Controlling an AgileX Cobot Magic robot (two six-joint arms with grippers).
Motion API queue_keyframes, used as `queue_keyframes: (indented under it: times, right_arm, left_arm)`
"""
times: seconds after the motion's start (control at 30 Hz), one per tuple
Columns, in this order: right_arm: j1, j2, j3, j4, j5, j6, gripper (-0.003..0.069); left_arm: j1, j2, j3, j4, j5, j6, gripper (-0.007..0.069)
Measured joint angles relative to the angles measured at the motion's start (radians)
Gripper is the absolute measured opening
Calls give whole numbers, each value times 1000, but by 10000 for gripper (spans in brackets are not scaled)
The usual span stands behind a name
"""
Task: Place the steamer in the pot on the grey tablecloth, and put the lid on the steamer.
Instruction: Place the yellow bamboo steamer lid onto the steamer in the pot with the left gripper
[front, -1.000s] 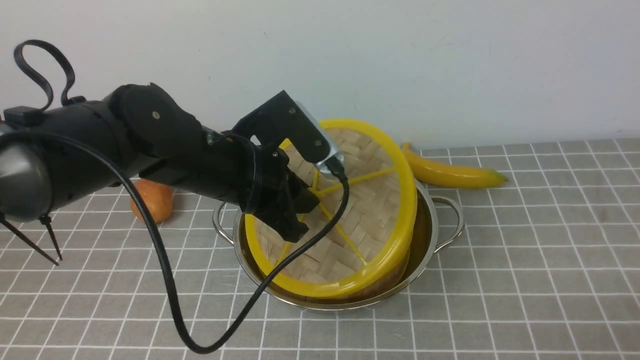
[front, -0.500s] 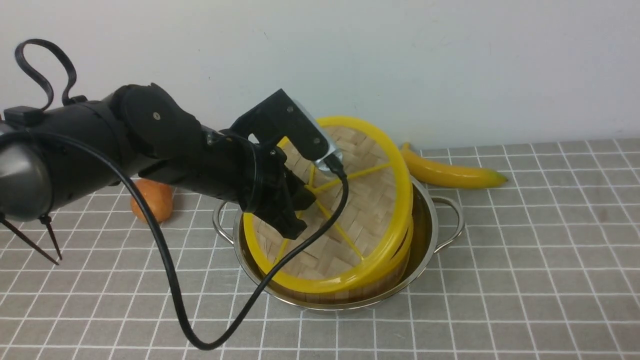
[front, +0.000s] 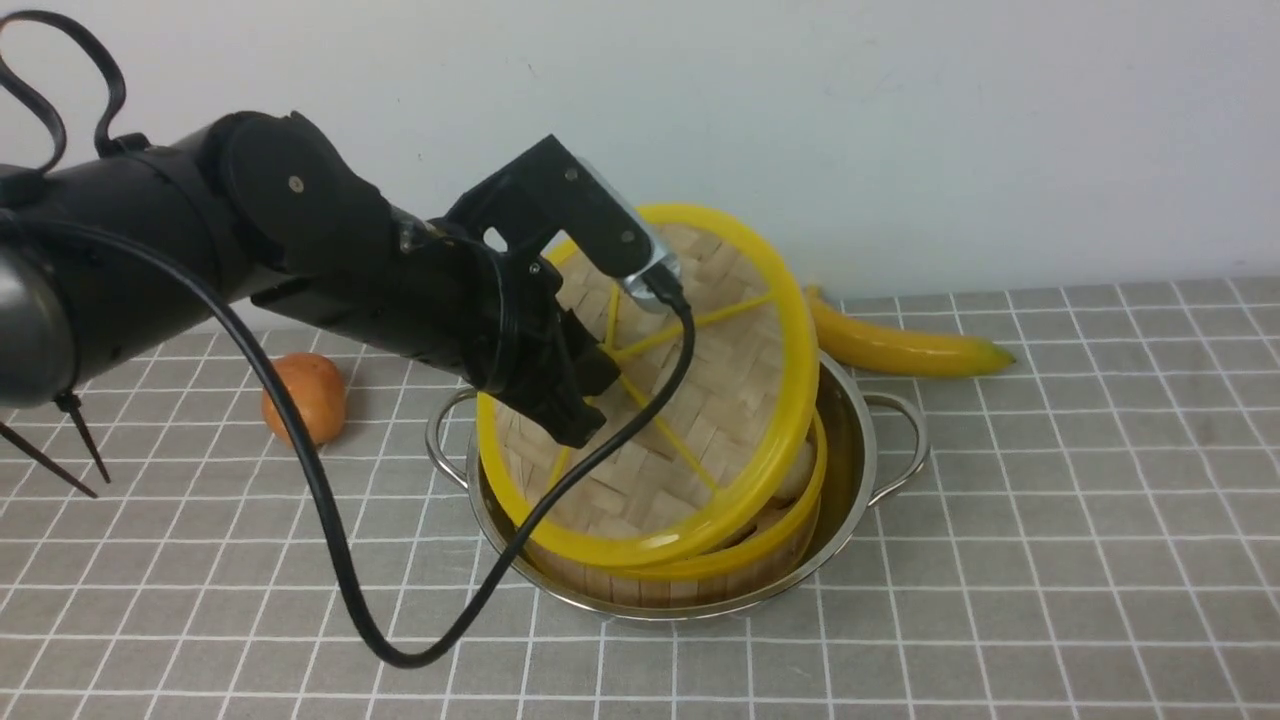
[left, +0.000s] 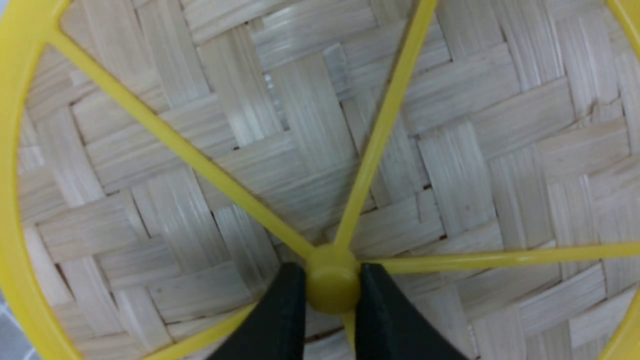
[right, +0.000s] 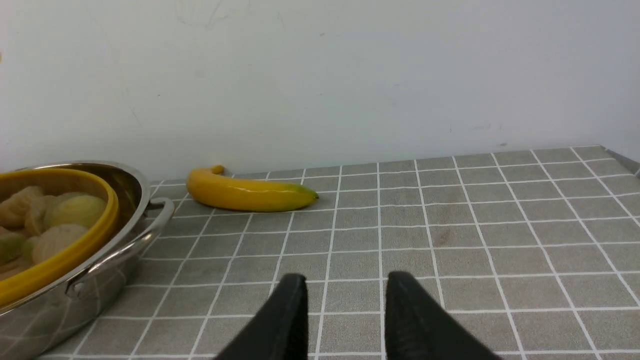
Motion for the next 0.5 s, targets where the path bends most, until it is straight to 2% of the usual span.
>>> queue_keyframes:
  times: [0.5]
  right_arm:
    - [0, 0, 0, 0, 0, 2, 241]
  left_arm:
    - [0, 1, 0, 26, -7, -35, 120]
